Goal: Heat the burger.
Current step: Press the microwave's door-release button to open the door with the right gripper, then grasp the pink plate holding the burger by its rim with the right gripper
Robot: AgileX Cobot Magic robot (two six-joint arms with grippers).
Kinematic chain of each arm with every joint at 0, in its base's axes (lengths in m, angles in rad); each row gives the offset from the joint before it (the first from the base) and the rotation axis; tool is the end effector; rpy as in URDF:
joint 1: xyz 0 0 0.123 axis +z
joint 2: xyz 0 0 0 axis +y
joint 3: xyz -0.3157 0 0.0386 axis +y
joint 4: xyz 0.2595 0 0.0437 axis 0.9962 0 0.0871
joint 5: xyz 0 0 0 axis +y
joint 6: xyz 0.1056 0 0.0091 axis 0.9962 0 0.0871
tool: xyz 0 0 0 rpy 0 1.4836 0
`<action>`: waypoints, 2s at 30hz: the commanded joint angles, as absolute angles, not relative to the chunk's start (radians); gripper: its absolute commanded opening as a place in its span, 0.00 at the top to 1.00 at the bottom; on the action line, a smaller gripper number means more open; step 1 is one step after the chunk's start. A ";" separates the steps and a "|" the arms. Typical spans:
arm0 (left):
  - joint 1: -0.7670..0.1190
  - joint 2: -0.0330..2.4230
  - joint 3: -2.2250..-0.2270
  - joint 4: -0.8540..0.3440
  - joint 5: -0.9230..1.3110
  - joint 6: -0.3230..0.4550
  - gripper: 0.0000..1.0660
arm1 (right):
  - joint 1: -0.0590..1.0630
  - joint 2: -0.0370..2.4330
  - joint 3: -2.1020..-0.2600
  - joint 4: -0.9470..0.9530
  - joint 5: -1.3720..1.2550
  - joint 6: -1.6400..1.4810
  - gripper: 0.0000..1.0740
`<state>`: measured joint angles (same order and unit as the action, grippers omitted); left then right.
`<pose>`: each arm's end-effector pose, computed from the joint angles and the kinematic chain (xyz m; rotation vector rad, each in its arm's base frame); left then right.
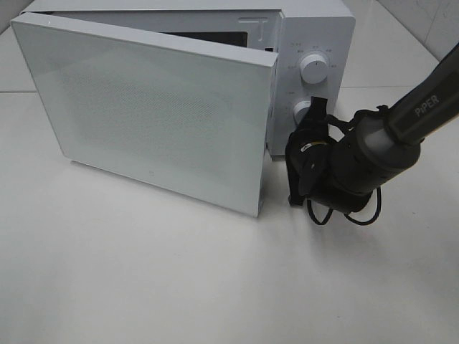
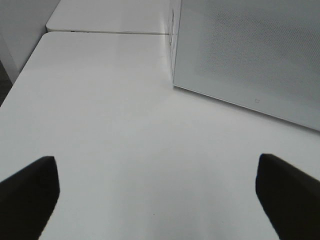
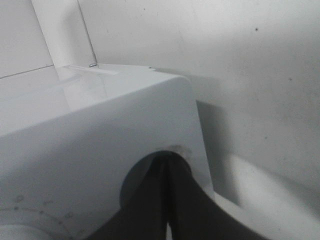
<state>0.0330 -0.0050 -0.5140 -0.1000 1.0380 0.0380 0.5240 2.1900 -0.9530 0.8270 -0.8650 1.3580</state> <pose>-0.0160 -0.0097 0.2826 0.0094 1.9994 -0.0732 0.3924 0.1583 0.0863 1.6614 1.2966 0.9931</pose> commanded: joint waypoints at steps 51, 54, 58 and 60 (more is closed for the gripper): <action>0.034 -0.014 -0.513 -0.104 1.033 0.040 0.04 | 0.479 1.574 -0.721 0.228 0.238 0.171 0.97; 0.034 -0.014 -0.513 -0.104 1.033 0.040 0.04 | 0.479 1.571 -0.748 0.229 0.341 0.083 0.97; 0.034 -0.014 -0.513 -0.104 1.033 0.040 0.04 | 0.479 1.571 -0.836 0.229 0.571 -0.159 0.96; 0.034 -0.014 -0.513 -0.104 1.033 0.040 0.04 | 0.479 1.571 -0.871 0.229 0.639 -0.256 0.96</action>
